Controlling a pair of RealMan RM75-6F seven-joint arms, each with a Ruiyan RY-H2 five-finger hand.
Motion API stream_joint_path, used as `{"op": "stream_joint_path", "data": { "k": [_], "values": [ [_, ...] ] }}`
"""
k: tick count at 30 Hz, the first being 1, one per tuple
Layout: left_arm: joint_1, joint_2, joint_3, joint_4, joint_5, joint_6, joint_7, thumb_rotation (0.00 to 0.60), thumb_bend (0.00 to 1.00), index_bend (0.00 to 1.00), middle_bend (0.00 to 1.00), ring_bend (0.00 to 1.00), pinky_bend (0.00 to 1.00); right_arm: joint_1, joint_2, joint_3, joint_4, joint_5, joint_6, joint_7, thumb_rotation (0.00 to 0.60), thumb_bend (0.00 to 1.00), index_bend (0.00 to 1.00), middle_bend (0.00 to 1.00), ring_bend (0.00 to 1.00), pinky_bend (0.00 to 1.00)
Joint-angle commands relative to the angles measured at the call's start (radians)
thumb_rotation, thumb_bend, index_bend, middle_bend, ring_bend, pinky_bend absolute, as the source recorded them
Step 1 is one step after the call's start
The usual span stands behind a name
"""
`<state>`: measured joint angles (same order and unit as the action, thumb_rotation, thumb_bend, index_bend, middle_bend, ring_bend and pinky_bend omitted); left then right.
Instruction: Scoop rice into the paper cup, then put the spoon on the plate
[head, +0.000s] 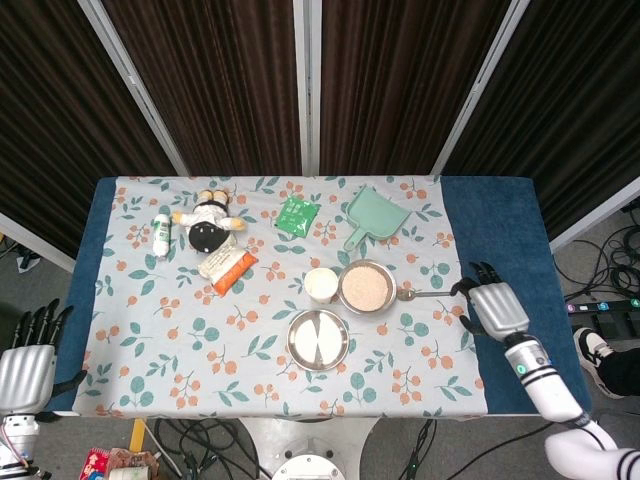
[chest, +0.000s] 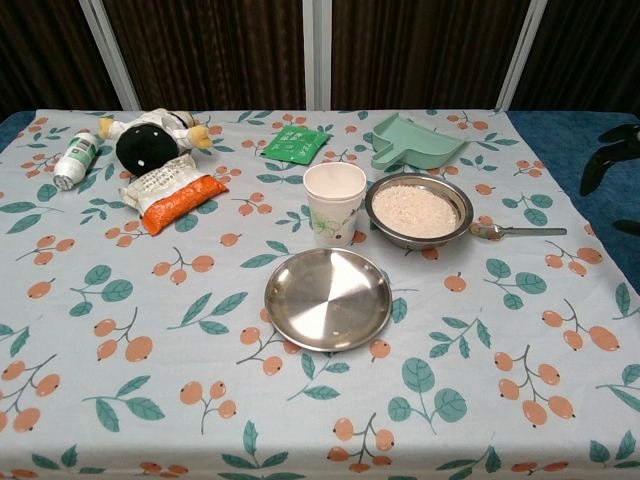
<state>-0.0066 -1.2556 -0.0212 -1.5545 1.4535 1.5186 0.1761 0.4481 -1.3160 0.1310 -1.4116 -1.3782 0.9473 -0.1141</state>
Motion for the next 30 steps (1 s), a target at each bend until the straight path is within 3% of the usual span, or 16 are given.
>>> {"op": "stream_joint_path", "data": {
  "k": [1,17,30],
  "values": [
    [-0.001,-0.001,0.0,0.002,-0.001,-0.002,0.0,0.6,0.04,0.14,0.09,0.02,0.0,0.063,-0.094,0.012,0.097,0.05,-0.056,-0.068,0.6,0.24,0.41,0.33,0.05,0.0],
    [-0.006,-0.008,-0.001,0.019,-0.01,-0.02,-0.014,0.6,0.04,0.14,0.09,0.02,0.0,0.137,-0.301,0.009,0.349,0.103,-0.087,-0.126,0.6,0.26,0.43,0.45,0.12,0.0],
    [-0.006,-0.011,-0.002,0.024,-0.015,-0.023,-0.018,0.6,0.04,0.14,0.09,0.02,0.0,0.169,-0.34,0.002,0.425,0.103,-0.119,-0.096,0.6,0.27,0.46,0.49,0.15,0.0]
  ]
}}
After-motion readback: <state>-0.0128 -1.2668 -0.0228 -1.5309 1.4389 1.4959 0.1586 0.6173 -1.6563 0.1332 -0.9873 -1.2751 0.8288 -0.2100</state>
